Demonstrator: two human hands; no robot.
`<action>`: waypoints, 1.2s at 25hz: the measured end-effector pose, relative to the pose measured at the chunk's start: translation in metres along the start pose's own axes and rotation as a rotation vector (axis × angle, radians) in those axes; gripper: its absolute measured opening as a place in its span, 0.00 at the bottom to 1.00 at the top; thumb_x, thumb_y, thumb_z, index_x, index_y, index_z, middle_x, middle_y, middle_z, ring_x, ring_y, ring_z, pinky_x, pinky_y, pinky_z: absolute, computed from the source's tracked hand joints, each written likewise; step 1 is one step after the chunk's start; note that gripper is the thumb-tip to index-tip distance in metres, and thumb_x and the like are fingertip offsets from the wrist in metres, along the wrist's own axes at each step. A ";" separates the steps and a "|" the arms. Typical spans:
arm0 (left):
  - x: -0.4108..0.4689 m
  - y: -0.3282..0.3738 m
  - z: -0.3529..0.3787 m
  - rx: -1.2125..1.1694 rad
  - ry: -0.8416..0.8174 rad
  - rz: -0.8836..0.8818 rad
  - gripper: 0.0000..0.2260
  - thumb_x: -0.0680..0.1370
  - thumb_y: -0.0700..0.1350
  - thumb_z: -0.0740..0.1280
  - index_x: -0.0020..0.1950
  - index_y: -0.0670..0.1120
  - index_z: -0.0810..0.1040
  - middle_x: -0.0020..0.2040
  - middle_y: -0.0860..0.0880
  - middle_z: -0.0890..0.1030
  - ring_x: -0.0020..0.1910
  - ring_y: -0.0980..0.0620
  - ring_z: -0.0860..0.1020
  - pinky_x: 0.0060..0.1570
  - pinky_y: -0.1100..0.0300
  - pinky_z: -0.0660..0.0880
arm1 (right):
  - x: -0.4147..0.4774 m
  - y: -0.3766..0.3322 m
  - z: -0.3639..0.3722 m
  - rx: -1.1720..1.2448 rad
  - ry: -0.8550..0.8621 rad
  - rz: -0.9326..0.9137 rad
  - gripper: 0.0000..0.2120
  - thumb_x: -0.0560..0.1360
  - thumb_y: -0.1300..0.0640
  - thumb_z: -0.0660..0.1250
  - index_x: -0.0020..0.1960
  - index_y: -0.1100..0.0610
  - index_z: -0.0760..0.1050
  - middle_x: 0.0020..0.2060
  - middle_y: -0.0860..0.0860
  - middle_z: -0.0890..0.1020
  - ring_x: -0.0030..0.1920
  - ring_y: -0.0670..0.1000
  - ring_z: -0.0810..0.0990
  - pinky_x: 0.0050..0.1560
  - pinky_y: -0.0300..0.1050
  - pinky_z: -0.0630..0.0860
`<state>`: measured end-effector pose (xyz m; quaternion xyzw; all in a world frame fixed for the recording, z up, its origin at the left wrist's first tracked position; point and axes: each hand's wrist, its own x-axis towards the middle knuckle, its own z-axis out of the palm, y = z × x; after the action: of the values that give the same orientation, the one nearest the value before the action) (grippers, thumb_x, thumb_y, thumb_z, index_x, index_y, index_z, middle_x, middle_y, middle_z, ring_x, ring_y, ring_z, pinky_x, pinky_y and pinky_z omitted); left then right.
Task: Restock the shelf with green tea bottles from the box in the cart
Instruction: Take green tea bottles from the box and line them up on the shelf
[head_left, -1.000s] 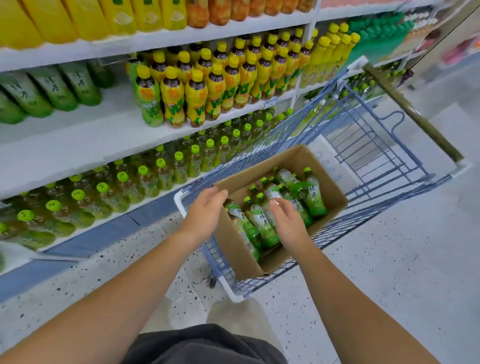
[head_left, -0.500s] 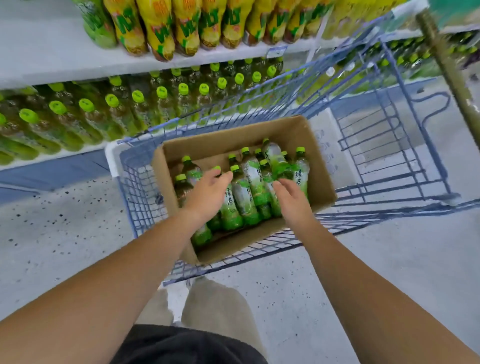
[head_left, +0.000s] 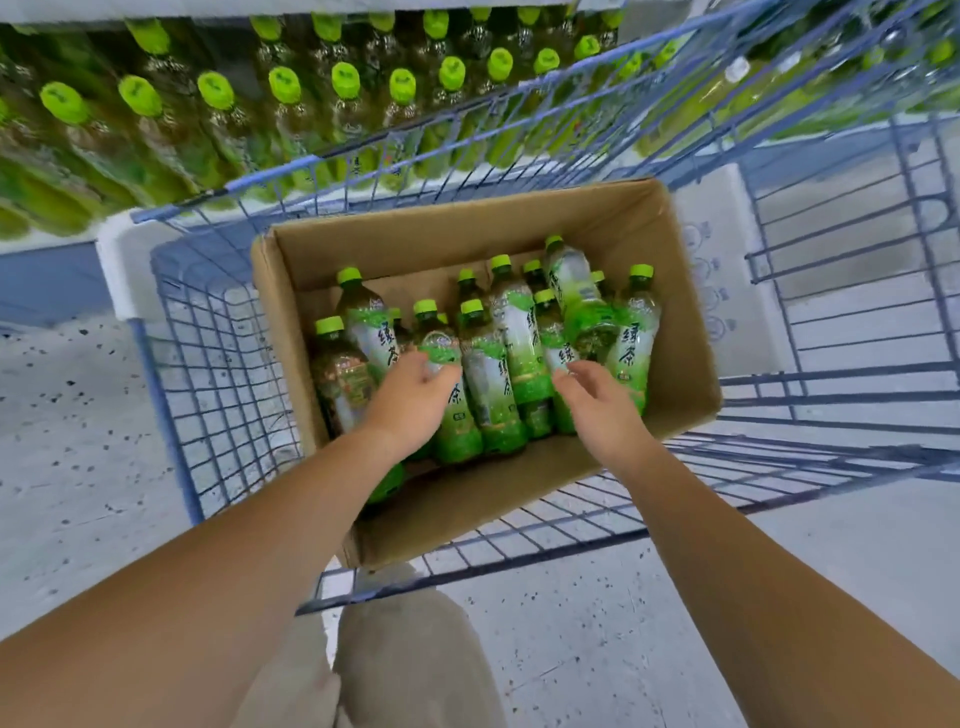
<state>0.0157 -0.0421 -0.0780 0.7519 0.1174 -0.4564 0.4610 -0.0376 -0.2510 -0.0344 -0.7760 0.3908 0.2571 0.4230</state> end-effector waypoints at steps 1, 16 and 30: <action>0.007 -0.001 0.003 0.011 0.005 0.000 0.32 0.81 0.61 0.58 0.80 0.47 0.57 0.58 0.46 0.77 0.49 0.52 0.77 0.50 0.54 0.72 | 0.009 0.002 0.003 -0.014 -0.014 0.003 0.25 0.81 0.43 0.61 0.75 0.52 0.65 0.63 0.48 0.75 0.57 0.48 0.75 0.57 0.43 0.67; 0.071 0.021 0.021 0.523 0.237 -0.140 0.41 0.67 0.57 0.80 0.70 0.39 0.66 0.67 0.40 0.64 0.54 0.42 0.75 0.54 0.54 0.74 | 0.106 0.015 0.049 -0.466 0.118 -0.019 0.25 0.71 0.37 0.65 0.53 0.59 0.79 0.45 0.53 0.81 0.43 0.57 0.82 0.45 0.52 0.82; 0.046 -0.012 0.043 0.131 0.351 0.238 0.34 0.75 0.46 0.75 0.76 0.49 0.61 0.68 0.51 0.62 0.52 0.68 0.63 0.57 0.73 0.62 | 0.093 0.012 0.058 -0.270 0.199 0.088 0.25 0.77 0.52 0.70 0.68 0.60 0.66 0.63 0.55 0.73 0.61 0.56 0.76 0.58 0.51 0.75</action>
<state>0.0095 -0.0814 -0.1279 0.8566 0.0766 -0.2676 0.4344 0.0005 -0.2418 -0.1373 -0.8296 0.4264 0.2474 0.2622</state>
